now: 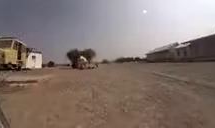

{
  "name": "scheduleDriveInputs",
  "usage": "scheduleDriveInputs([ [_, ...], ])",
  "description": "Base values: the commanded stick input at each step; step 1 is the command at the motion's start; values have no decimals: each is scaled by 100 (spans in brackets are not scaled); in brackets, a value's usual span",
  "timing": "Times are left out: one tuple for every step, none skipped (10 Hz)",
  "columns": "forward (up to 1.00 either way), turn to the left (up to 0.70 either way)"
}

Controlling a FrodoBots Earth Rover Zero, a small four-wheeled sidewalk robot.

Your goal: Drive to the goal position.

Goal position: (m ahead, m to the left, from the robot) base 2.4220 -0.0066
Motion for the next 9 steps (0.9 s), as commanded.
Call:
scheduleDriveInputs([
  [100, 0],
  [100, 0],
  [100, 0],
  [100, 0],
  [100, 0],
  [100, 0],
  [100, 0],
  [100, 0],
  [100, 0],
])
